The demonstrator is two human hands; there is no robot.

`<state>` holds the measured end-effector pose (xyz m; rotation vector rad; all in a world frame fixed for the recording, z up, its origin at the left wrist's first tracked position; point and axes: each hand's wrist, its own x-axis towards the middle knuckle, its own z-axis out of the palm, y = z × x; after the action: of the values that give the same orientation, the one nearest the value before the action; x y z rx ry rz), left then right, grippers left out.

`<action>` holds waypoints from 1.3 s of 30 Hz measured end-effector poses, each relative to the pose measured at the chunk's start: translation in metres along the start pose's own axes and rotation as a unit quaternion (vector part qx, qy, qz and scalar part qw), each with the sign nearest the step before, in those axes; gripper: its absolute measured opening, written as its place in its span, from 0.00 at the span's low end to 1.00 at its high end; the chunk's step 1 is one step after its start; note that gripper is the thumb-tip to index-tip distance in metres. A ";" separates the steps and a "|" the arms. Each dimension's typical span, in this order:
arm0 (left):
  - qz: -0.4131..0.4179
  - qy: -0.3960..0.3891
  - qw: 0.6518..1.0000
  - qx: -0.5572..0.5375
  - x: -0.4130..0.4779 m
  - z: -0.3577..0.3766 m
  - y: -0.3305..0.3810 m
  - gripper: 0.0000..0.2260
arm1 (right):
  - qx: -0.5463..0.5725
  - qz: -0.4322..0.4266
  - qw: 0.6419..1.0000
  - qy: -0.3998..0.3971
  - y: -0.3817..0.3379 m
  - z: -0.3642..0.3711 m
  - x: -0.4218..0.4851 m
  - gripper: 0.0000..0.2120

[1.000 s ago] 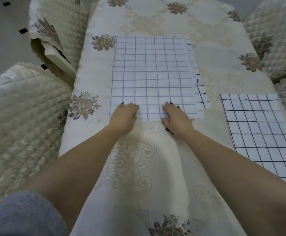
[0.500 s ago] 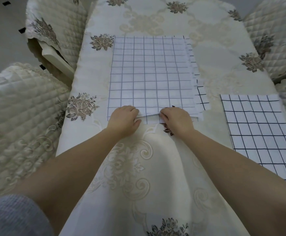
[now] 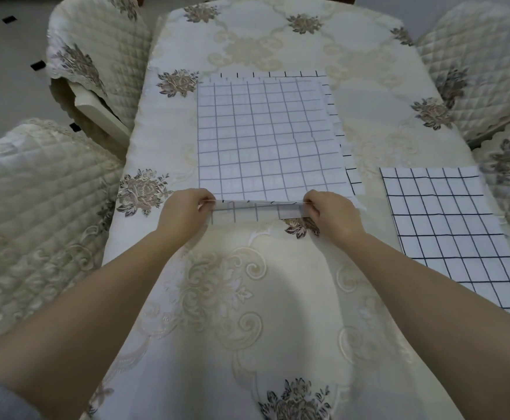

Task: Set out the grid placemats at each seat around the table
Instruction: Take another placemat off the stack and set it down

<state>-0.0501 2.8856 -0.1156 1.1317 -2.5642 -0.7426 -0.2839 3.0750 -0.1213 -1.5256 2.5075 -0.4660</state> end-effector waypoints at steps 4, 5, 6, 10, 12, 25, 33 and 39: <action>-0.003 -0.012 0.997 -0.078 -0.014 -0.017 0.006 0.07 | -0.014 0.041 0.999 -0.007 0.016 -0.007 -0.013 0.08; -0.001 -0.015 0.995 -0.097 -0.017 -0.020 0.007 0.07 | -0.006 0.059 0.998 0.003 0.019 -0.009 -0.016 0.08; -0.001 -0.016 0.993 -0.115 -0.021 -0.024 0.008 0.06 | 0.006 0.081 0.997 0.014 0.021 -0.012 -0.020 0.08; -0.021 -0.005 0.988 -0.155 -0.033 -0.035 0.005 0.03 | 0.047 0.144 0.987 0.050 0.031 -0.022 -0.033 0.07; -0.035 0.008 0.985 -0.170 -0.038 -0.039 0.007 0.02 | 0.054 0.137 0.988 0.057 0.037 -0.028 -0.041 0.05; -0.143 0.087 0.923 -0.346 -0.067 -0.066 0.010 0.06 | 0.388 0.190 0.896 0.104 0.017 -0.067 -0.076 0.07; -0.135 0.093 0.906 -0.391 -0.097 -0.084 0.018 0.05 | 0.413 0.191 0.882 0.123 0.000 -0.084 -0.104 0.09; -0.129 0.082 0.910 -0.386 -0.135 -0.087 0.021 0.06 | 0.420 0.184 0.882 0.112 -0.008 -0.089 -0.142 0.17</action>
<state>0.0623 2.9672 -0.0331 1.1681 -1.7030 -1.4717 -0.2382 3.2136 -0.0371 -0.6714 2.1502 -1.4683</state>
